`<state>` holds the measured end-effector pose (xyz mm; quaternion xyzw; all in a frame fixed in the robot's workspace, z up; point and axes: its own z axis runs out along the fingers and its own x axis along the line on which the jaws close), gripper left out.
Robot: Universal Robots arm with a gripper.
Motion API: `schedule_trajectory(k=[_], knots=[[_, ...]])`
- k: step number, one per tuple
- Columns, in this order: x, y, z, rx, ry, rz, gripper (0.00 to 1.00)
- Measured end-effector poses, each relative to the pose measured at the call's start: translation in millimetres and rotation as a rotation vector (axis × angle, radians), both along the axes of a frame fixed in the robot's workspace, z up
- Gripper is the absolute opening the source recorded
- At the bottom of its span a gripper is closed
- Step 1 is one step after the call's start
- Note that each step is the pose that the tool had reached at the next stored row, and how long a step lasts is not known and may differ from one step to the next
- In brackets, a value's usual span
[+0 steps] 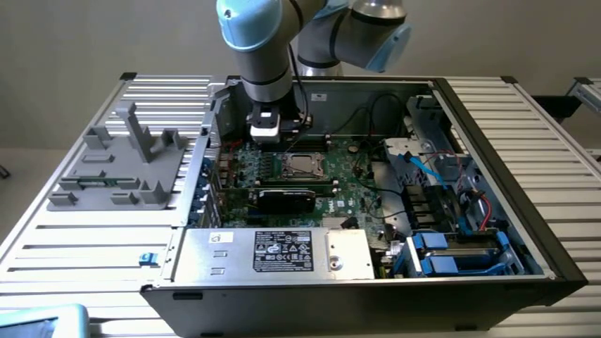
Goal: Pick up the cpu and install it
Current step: 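Install the first cpu locking lever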
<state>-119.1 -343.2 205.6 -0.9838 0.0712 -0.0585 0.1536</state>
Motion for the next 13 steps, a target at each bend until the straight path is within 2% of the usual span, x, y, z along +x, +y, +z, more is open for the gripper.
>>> schedule_trajectory(k=[5, 13], knots=[[0.3, 0.0, -2.8, 0.0074, -0.0005, -0.008, 0.11], [1.0, 0.0, -3.3, 0.0081, -0.0005, -0.012, 0.11]])
